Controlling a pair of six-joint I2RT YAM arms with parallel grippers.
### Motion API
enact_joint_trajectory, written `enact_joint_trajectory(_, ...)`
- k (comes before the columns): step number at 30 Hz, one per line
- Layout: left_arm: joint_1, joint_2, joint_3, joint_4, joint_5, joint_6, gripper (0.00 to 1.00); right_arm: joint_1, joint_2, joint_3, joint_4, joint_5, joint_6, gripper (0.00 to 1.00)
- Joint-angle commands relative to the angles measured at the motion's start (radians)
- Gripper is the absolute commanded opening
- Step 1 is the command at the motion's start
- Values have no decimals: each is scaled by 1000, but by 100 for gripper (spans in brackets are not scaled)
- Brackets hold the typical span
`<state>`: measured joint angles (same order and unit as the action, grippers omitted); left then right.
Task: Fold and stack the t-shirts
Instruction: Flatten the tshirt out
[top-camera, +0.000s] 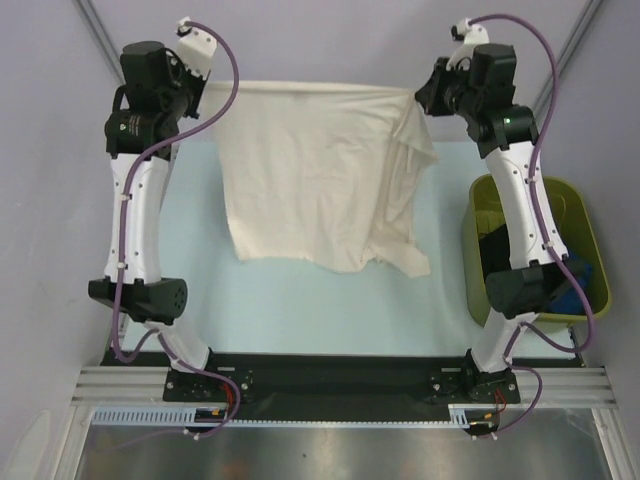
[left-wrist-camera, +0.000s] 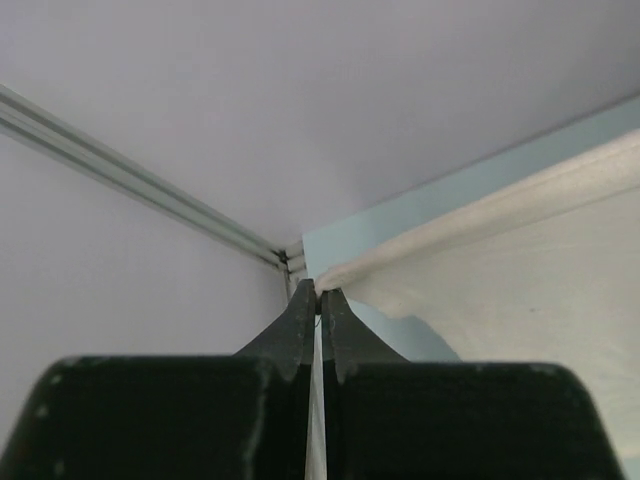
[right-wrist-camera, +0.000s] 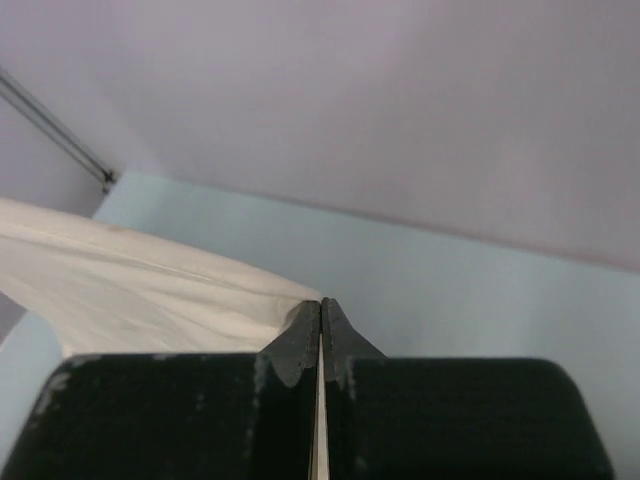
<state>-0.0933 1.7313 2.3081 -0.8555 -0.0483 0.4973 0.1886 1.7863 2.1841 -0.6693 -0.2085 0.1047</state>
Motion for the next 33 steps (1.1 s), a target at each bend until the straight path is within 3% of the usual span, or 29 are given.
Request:
enact_joint_trajectory(1,40,-45,148,173,-180,29,1,-51,24,245,25,181,-11,0)
enact_joint_trajectory(4,40,-68,117,214,-167,53,0,-52,13,303,69,234,-26,0)
enact_joint_trajectory(8,41,-165,-57,266,-98,69,0,-28,-76,159,102,222,-78,0)
enact_joint_trajectory(9,41,-191,-112,277,-84,85,1,-11,-94,53,99,228,-98,0)
enact_joint_trajectory(16,50,-409,-768,332,-15,164,0,236,-249,-523,64,281,-232,0)
enact_joint_trajectory(23,121,-535,-1251,406,13,213,1,400,-211,-852,54,192,-132,0)
enact_joint_trajectory(25,150,-544,-1347,430,7,218,0,437,-188,-883,86,181,-105,8)
enact_joint_trajectory(30,184,-542,-1455,478,-22,248,0,454,-180,-879,74,121,-43,60)
enact_joint_trajectory(33,216,-538,-1483,492,-53,254,0,396,-240,-900,40,192,54,66)
